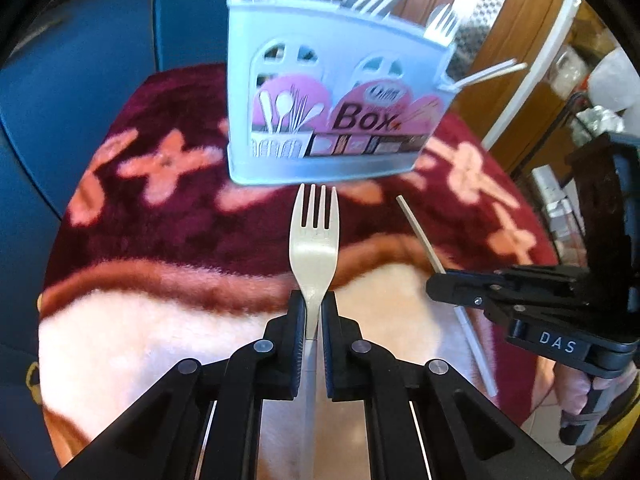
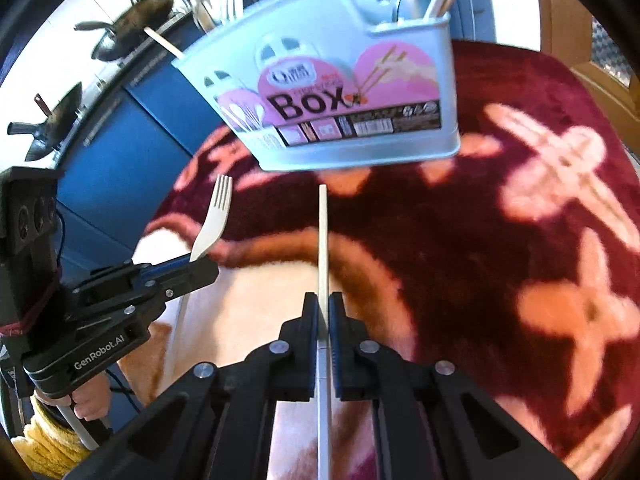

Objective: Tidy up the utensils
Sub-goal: 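Lift the fork with the left gripper while the right gripper lifts the chopstick toward the caddy, then lower the white fork and the chopstick into the caddy with both grippers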

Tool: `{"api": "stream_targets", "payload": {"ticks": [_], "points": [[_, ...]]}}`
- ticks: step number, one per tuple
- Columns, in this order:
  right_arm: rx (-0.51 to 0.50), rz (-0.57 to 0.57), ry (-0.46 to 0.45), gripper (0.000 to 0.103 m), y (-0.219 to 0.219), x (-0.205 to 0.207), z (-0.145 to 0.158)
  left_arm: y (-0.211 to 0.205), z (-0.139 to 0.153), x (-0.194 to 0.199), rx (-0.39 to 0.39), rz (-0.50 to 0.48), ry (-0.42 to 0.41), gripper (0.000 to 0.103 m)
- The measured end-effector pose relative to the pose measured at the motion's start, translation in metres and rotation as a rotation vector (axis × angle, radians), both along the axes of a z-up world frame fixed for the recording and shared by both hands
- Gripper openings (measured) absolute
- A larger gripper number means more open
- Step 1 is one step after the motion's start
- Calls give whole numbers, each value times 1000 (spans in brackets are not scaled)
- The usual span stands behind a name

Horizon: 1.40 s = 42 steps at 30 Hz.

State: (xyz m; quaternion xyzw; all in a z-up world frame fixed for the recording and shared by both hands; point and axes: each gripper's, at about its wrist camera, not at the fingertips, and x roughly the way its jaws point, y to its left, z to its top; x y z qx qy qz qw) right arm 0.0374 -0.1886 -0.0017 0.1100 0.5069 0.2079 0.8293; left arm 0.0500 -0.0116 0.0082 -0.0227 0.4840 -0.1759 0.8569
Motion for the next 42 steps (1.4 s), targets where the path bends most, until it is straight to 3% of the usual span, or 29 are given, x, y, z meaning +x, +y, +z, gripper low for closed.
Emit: {"api": "stream_targets", "payload": {"ticks": [8, 16, 22, 28, 35, 42], "points": [[48, -67, -200, 7, -20, -30, 43, -3, 35, -16, -95, 24, -128, 7], [45, -111, -395, 7, -24, -43, 84, -2, 79, -21, -134, 57, -280, 7], [28, -149, -489, 7, -29, -37, 110, 0, 103, -10, -145, 74, -332, 7], [29, -189, -532, 7, -39, -27, 126, 3, 132, 1, -141, 95, -397, 7], [42, -213, -530, 7, -48, -16, 125, 3, 165, 23, -98, 135, -481, 7], [33, -220, -537, 7, -51, -11, 122, 2, 178, 49, -54, 194, -531, 7]]}}
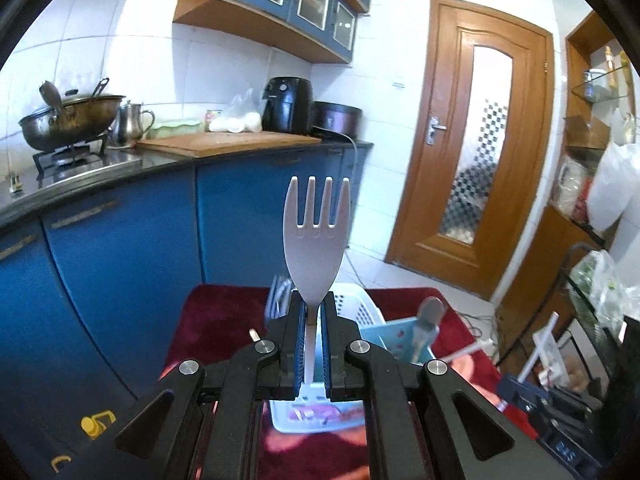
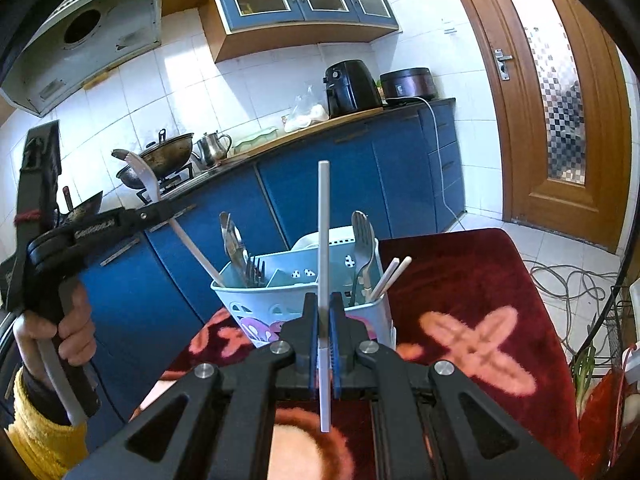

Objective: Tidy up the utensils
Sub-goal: 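Lower the white fork and the chopstick into the caddy with both grippers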

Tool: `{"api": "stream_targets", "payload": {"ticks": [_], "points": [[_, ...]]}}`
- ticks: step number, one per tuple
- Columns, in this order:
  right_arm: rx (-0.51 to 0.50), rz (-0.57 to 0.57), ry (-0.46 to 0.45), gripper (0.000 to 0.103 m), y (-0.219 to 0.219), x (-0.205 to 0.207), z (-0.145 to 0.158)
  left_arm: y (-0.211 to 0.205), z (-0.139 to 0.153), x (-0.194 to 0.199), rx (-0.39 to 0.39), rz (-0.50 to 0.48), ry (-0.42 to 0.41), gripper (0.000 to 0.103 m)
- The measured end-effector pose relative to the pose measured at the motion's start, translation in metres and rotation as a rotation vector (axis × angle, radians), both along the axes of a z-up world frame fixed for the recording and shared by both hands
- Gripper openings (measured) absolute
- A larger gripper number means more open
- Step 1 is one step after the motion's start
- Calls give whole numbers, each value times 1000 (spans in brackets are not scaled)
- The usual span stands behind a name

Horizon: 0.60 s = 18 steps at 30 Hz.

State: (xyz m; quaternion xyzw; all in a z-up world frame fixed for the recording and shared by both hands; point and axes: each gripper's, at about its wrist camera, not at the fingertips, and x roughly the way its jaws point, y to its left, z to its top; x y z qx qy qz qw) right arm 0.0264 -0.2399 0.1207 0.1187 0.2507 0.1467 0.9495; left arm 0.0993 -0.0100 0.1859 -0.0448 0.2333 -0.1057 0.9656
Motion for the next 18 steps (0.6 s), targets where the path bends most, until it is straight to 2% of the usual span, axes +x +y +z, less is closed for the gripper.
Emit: {"api": "stream_targets", "payload": {"ticks": [4, 10, 18], "points": [[-10, -11, -13, 7, -1, 3, 0, 1, -7, 16, -13, 10, 15, 7], [-21, -34, -36, 7, -1, 12, 3, -4, -30, 32, 7, 20, 41, 7], [-89, -99, -124, 7, 10, 34, 18, -7, -60, 46, 21, 9, 99, 7]]}}
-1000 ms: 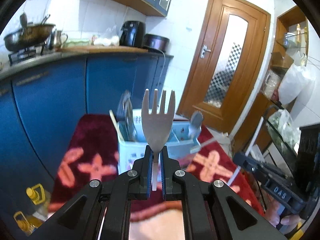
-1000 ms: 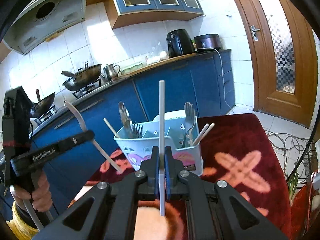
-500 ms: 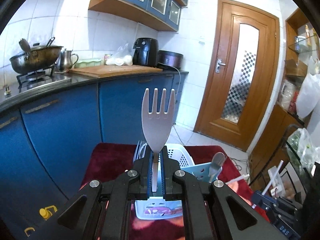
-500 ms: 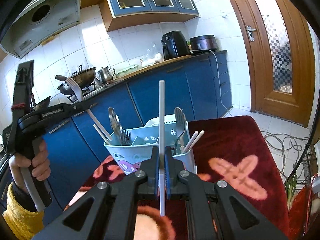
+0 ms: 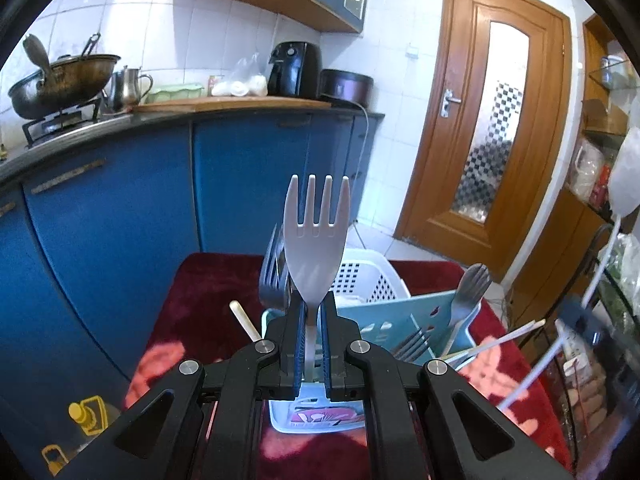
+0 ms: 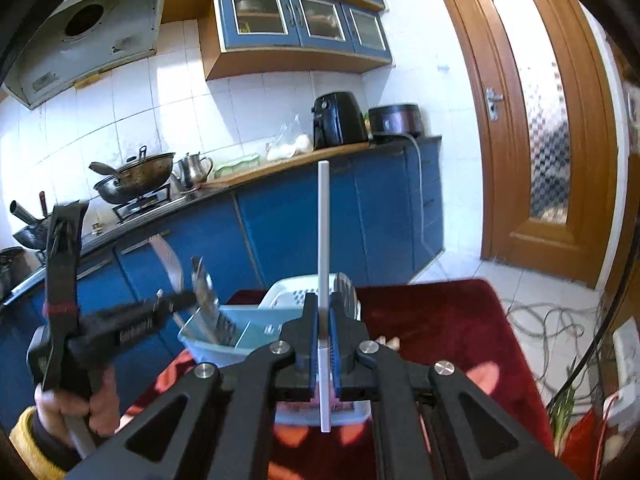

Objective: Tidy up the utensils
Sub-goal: 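Lower the white fork and the chopstick into the caddy with both grippers, then open both grippers to release the fork and chopstick into the caddy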

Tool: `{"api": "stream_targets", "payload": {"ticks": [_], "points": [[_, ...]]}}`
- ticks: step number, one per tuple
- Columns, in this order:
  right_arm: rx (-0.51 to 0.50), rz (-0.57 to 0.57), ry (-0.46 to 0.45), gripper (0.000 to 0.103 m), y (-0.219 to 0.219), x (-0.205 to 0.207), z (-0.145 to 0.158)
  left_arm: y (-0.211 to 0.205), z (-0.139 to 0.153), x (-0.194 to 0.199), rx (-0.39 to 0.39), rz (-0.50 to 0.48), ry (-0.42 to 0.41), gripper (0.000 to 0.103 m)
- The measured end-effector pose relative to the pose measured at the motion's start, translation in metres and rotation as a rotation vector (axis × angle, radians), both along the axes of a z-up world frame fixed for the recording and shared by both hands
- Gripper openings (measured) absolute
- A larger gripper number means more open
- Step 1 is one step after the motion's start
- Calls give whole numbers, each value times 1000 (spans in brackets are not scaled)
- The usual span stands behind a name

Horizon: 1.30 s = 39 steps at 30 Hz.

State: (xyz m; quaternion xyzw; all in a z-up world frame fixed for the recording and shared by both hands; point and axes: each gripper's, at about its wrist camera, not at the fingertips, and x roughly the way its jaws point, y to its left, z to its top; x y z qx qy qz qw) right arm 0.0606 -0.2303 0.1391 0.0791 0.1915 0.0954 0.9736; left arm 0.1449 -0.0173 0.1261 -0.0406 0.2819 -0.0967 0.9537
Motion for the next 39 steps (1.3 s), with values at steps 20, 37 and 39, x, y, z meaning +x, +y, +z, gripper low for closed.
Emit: {"api": "stream_targets", "payload": {"ticks": [20, 37, 39], "points": [[2, 14, 97, 11, 22, 72, -31, 0, -30, 14, 6, -28, 65, 7], [76, 52, 45, 30, 18, 27, 4, 5, -2, -17, -18, -30, 47, 32], [84, 56, 43, 31, 18, 20, 9, 6, 5, -24, -11, -29, 35, 34]]}}
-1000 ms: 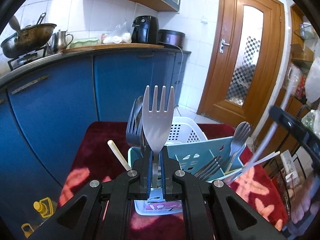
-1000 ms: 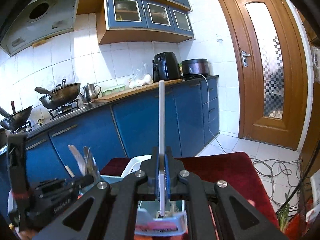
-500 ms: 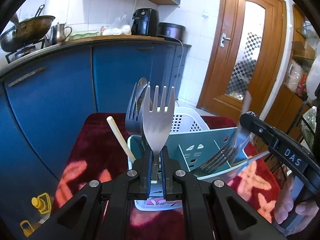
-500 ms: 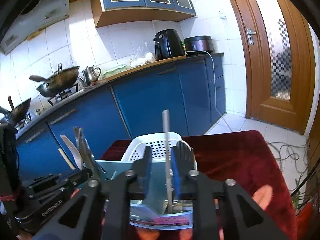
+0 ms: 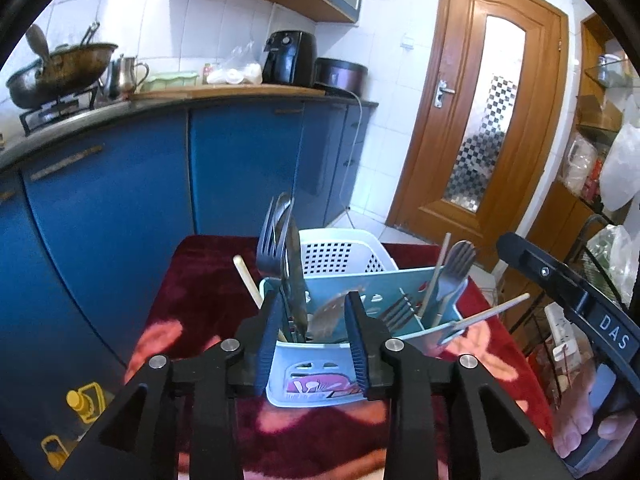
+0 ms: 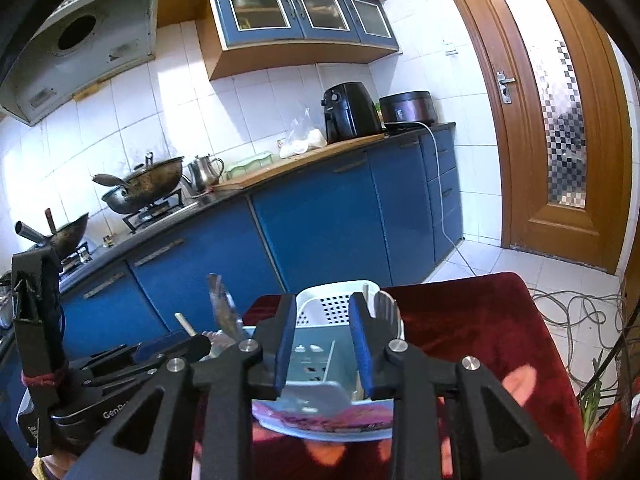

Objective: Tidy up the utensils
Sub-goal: 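Open both grippers to release the fork and chopstick into the caddy, then withdraw both grippers up and away from the caddy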

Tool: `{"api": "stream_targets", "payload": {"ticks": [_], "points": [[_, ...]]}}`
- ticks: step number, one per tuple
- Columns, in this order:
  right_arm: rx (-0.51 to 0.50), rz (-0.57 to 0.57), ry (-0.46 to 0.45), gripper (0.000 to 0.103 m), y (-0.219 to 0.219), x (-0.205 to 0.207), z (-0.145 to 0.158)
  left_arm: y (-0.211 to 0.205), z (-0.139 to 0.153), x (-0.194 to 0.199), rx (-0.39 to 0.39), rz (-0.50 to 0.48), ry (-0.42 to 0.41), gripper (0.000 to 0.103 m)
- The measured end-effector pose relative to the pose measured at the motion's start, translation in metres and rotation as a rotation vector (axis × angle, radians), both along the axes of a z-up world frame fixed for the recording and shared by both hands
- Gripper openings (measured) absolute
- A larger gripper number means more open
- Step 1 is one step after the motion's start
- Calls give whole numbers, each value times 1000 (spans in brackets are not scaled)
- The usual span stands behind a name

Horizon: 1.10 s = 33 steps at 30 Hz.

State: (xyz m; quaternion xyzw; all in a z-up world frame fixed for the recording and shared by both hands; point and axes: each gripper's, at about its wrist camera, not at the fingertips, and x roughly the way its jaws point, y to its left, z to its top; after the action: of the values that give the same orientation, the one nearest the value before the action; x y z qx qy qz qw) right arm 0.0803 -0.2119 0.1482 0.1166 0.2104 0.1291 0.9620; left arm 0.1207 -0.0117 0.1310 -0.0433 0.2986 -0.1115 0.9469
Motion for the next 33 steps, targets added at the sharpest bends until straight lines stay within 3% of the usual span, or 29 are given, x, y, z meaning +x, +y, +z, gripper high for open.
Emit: {"api": "stream_targets", "payload": {"ticks": [9, 17, 24, 28, 33], "points": [[17, 21, -21, 37, 7, -43, 18, 6, 28, -45, 12, -1, -42, 39], [4, 39, -31, 52, 16, -84, 18, 14, 39, -92, 54, 10, -77, 51], [6, 37, -1, 63, 18, -108, -3, 27, 25, -125, 56, 42, -74, 57], [-10, 27, 20, 80, 19, -116, -19, 29, 8, -138, 85, 85, -93, 64], [-43, 7, 54, 82, 18, -119, -42, 25, -16, -139, 88, 89, -83, 64]]}}
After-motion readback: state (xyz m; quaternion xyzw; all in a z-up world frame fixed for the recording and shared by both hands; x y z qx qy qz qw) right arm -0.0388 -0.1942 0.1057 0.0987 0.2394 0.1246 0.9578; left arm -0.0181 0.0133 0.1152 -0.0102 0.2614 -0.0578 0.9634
